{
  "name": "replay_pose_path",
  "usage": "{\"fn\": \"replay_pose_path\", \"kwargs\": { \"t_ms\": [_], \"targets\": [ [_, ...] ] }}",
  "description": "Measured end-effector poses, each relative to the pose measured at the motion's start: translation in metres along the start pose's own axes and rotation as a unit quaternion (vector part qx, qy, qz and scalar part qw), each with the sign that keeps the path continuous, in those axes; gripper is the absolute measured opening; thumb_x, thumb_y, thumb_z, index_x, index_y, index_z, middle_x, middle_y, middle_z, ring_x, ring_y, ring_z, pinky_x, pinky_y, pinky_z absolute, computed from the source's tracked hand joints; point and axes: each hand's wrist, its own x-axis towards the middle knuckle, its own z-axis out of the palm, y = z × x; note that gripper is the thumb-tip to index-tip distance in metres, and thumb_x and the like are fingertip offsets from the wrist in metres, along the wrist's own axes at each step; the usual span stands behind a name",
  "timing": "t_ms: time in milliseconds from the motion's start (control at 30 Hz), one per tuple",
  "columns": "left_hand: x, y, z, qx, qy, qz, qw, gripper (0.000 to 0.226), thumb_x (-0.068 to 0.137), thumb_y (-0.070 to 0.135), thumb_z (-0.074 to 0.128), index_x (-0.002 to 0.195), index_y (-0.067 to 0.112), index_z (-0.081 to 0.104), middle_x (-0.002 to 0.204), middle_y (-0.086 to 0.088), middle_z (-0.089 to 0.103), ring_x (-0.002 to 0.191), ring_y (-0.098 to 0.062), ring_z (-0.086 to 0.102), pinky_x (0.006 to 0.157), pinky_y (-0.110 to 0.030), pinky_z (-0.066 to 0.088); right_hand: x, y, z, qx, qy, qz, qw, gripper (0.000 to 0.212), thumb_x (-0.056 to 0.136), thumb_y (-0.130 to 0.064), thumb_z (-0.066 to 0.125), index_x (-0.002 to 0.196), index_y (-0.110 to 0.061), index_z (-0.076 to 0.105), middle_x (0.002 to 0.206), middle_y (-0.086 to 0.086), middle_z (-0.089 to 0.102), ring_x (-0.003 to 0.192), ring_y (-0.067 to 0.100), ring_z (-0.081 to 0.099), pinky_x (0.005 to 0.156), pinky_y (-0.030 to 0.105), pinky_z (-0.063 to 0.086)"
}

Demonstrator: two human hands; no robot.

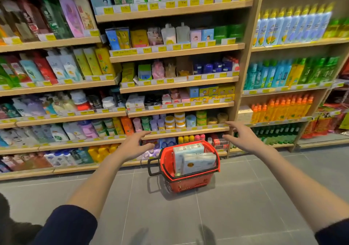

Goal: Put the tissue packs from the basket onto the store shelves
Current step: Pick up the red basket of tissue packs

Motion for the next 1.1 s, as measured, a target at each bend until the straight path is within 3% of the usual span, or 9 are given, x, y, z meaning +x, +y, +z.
{"fn": "replay_pose_path", "kwargs": {
  "t_ms": [200, 367, 500, 733, 833, 933, 1100],
  "targets": [
    [0.092, -0.019, 0.016, -0.017, -0.025, 0.011, 0.999, 0.057, 0.085, 0.029, 0.062, 0.137, 0.017, 0.043, 0.144, -0.008, 0.043, 0.128, -0.025, 0.044, 0.101, -0.036, 0.039, 0.078, 0.025, 0.021, 0.016, -0.015, 0.03, 0.999, 0.059, 0.085, -0.027, 0.06, 0.137, -0.011, 0.038, 0.139, 0.013, 0.046, 0.126, 0.026, 0.044, 0.099, 0.033, 0.036],
    [0.174, -0.04, 0.043, -0.025, -0.049, -0.014, 0.998, 0.065, 0.078, 0.041, 0.062, 0.137, 0.019, 0.043, 0.146, -0.005, 0.042, 0.132, -0.023, 0.04, 0.107, -0.038, 0.035, 0.159, 0.06, 0.044, 0.014, -0.042, 0.051, 0.998, 0.058, 0.085, -0.024, 0.059, 0.137, -0.007, 0.038, 0.14, 0.014, 0.046, 0.124, 0.027, 0.047, 0.1, 0.033, 0.037],
    [0.242, -0.056, 0.074, -0.042, -0.057, -0.063, 0.995, 0.056, 0.085, 0.027, 0.063, 0.137, 0.014, 0.044, 0.144, -0.006, 0.044, 0.131, -0.023, 0.042, 0.102, -0.028, 0.033, 0.231, 0.093, 0.061, 0.008, -0.076, 0.05, 0.996, 0.05, 0.086, -0.02, 0.058, 0.132, -0.006, 0.044, 0.132, 0.016, 0.053, 0.118, 0.029, 0.05, 0.095, 0.034, 0.039],
    [0.322, -0.081, 0.117, -0.082, -0.106, -0.171, 0.976, 0.059, 0.083, 0.028, 0.066, 0.137, 0.015, 0.044, 0.139, -0.008, 0.049, 0.123, -0.029, 0.05, 0.099, -0.033, 0.038, 0.328, 0.157, 0.087, -0.018, -0.154, 0.064, 0.986, 0.049, 0.083, -0.019, 0.062, 0.128, -0.003, 0.049, 0.127, 0.018, 0.057, 0.115, 0.031, 0.053, 0.094, 0.034, 0.04],
    [0.343, -0.099, 0.14, -0.089, -0.127, -0.197, 0.968, 0.066, 0.076, 0.041, 0.067, 0.134, 0.018, 0.047, 0.138, -0.01, 0.05, 0.121, -0.029, 0.052, 0.101, -0.037, 0.041, 0.358, 0.182, 0.105, -0.024, -0.179, 0.067, 0.981, 0.047, 0.082, -0.016, 0.062, 0.126, -0.003, 0.05, 0.125, 0.019, 0.058, 0.113, 0.033, 0.054, 0.089, 0.033, 0.039],
    [0.364, -0.113, 0.166, -0.094, -0.131, -0.218, 0.962, 0.058, 0.08, 0.03, 0.069, 0.132, 0.016, 0.049, 0.134, -0.009, 0.053, 0.117, -0.028, 0.052, 0.094, -0.033, 0.04, 0.384, 0.207, 0.131, -0.015, -0.213, 0.081, 0.974, 0.052, 0.083, -0.013, 0.06, 0.132, -0.007, 0.045, 0.132, 0.016, 0.053, 0.117, 0.031, 0.05, 0.084, 0.028, 0.038],
    [0.402, -0.154, 0.224, -0.09, -0.145, -0.23, 0.958, 0.052, 0.084, 0.025, 0.065, 0.132, 0.017, 0.049, 0.133, -0.011, 0.054, 0.118, -0.032, 0.052, 0.095, -0.039, 0.041, 0.421, 0.256, 0.193, -0.027, -0.238, 0.106, 0.965, 0.055, 0.084, -0.014, 0.06, 0.134, -0.003, 0.04, 0.136, 0.02, 0.047, 0.121, 0.034, 0.047, 0.095, 0.035, 0.038]
  ]
}}
